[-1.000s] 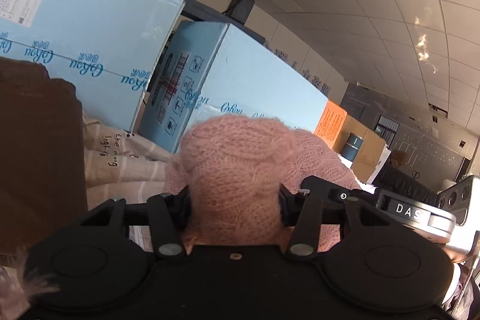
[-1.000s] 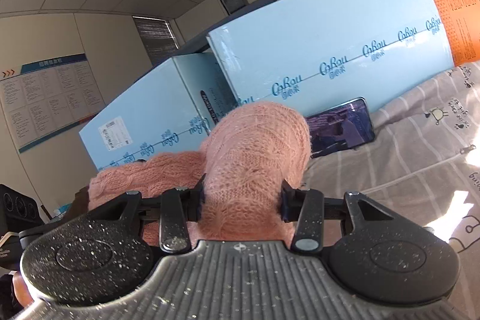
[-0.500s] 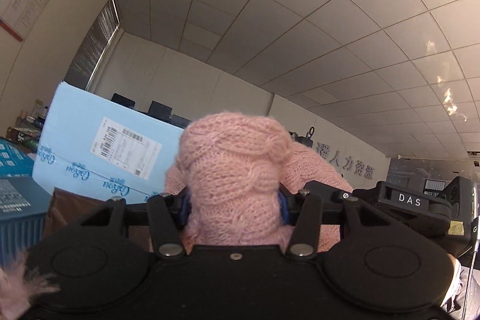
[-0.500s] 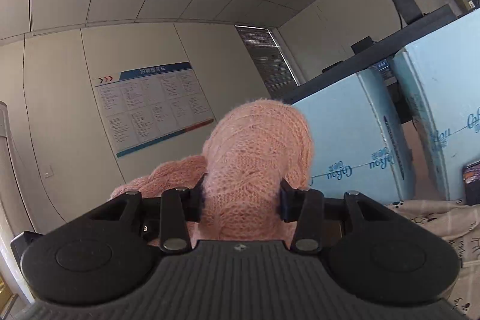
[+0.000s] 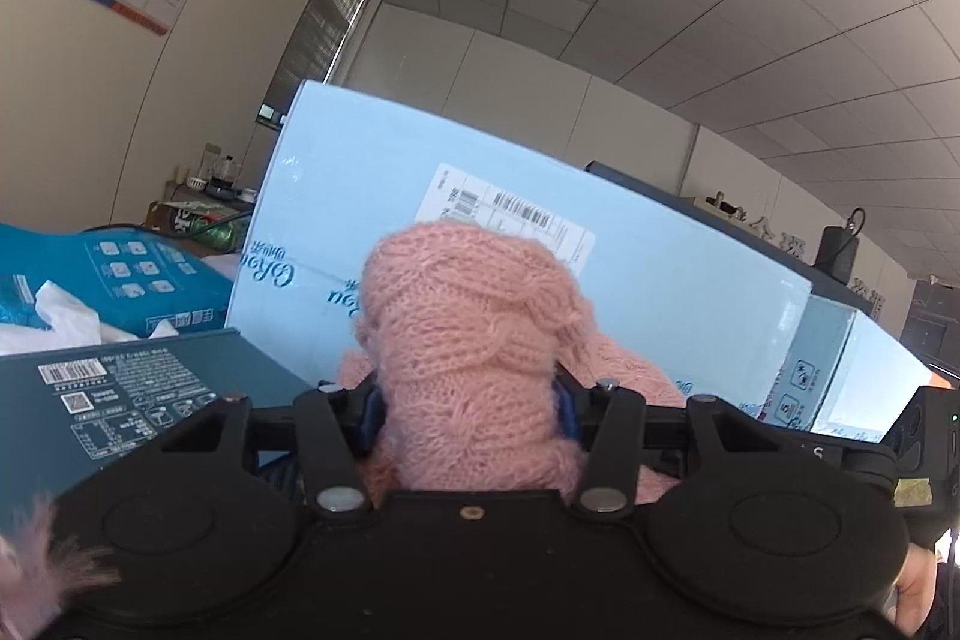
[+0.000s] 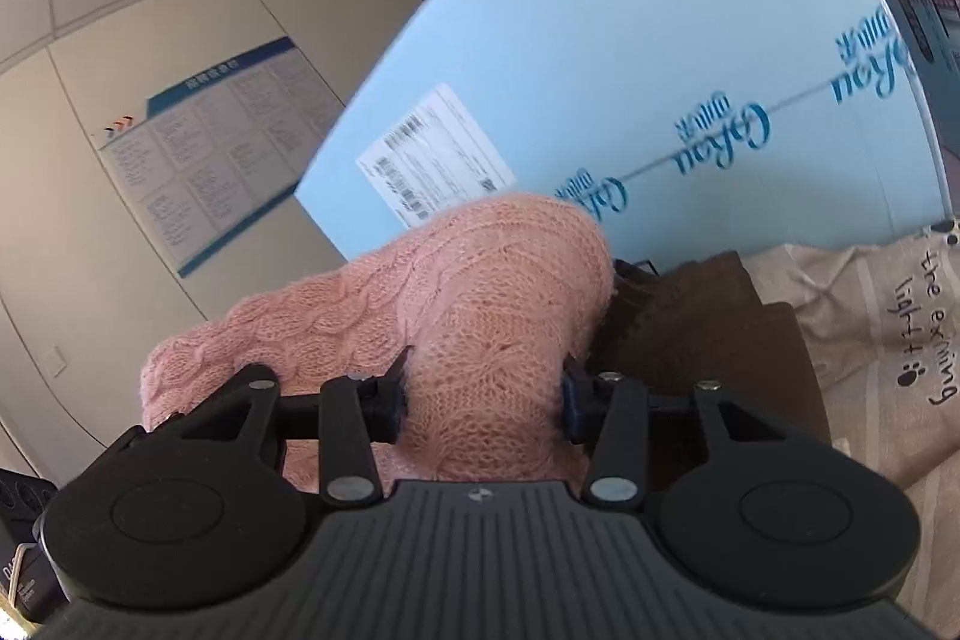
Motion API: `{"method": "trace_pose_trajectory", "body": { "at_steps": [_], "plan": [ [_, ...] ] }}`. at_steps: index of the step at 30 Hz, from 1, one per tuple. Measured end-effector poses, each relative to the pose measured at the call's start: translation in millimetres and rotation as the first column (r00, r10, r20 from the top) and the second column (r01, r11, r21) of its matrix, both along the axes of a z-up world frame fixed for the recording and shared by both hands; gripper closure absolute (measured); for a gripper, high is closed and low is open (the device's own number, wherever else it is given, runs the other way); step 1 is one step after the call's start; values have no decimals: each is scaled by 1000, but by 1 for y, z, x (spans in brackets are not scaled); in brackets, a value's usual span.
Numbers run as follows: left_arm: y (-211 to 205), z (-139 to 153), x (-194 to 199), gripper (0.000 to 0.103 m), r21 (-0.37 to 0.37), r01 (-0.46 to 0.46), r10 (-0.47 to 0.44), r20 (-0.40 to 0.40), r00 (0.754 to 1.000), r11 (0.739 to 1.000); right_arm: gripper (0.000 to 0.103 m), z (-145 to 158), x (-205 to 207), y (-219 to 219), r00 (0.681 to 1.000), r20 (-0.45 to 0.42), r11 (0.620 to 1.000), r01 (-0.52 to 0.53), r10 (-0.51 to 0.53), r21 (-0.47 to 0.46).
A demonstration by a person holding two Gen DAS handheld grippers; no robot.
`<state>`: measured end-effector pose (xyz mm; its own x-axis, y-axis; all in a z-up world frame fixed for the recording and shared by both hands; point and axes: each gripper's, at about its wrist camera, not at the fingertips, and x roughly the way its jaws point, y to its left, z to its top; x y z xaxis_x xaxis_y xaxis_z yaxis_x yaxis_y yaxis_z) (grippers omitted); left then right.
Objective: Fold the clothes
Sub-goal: 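Carry the sweater with both grippers over the brown leather jacket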
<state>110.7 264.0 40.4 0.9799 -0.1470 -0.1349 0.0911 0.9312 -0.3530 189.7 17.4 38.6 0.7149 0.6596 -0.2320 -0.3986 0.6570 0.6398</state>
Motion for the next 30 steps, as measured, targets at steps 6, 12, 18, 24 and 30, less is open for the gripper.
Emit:
{"method": "trace_pose_trajectory", "body": {
  "at_steps": [6, 12, 18, 24, 30],
  "plan": [
    [-8, -26, 17, 49, 113, -70, 81, -97, 992, 991, 54, -14, 20, 12, 1000, -7, 997, 11, -11, -72],
    [-10, -28, 8, 39, 130, -109, 115, -38, 993, 985, 50, -12, 17, 16, 1000, 27, 995, 15, -12, -97],
    [-6, -11, -27, 0, 74, -286, 279, 98, 955, 955, 22, 12, -13, -1, 996, 72, 995, 59, -53, -79],
    [-7, 5, -62, 0, -13, -409, 404, 191, 895, 912, 16, 38, -47, -23, 979, 158, 975, 157, -131, -158],
    [-34, 21, -79, 0, -45, -328, 330, 168, 929, 944, 9, 53, -76, -52, 963, 188, 942, 237, -195, -236]
  ]
}}
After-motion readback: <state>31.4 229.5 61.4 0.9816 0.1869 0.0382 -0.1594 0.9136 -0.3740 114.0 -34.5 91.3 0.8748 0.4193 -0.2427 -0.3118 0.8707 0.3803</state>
